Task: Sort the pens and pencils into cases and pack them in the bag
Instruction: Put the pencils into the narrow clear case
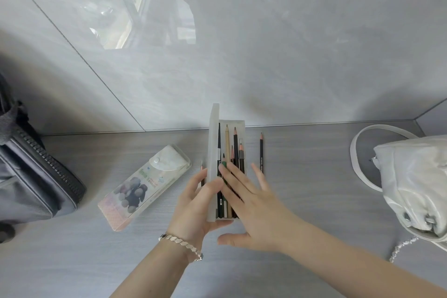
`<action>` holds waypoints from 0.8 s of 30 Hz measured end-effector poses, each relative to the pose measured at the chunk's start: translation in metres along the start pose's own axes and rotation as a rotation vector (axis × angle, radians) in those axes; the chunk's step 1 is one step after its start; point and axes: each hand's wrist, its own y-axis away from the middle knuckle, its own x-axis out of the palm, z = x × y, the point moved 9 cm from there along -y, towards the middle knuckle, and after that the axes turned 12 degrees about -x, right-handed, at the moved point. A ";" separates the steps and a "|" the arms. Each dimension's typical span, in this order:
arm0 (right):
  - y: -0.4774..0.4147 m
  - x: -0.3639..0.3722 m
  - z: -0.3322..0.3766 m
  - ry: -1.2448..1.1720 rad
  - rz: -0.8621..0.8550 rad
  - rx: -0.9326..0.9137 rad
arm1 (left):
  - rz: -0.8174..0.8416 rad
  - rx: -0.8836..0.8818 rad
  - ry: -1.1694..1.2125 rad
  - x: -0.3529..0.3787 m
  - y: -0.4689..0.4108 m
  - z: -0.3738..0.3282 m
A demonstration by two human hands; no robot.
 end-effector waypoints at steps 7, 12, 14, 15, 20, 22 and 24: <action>-0.002 -0.022 -0.060 -0.480 -0.431 0.201 | -0.117 0.001 -0.003 -0.017 -0.014 -0.005; 0.024 0.039 -0.159 -0.492 -0.300 0.945 | -0.174 -0.011 0.034 -0.028 -0.021 -0.010; 0.023 0.065 -0.166 -0.499 -0.114 1.029 | -0.198 -0.006 0.057 -0.036 -0.021 -0.012; 0.023 0.073 -0.167 -0.486 -0.053 1.060 | -0.208 0.000 0.069 -0.040 -0.020 -0.013; 0.002 0.077 -0.164 -0.452 0.031 1.105 | -0.234 0.026 0.081 -0.059 -0.019 -0.020; -0.015 0.076 -0.154 -0.513 0.002 1.050 | -0.233 0.035 0.094 -0.061 -0.018 -0.023; -0.034 0.076 -0.140 -0.564 -0.015 0.966 | -0.217 0.039 0.103 -0.061 -0.017 -0.024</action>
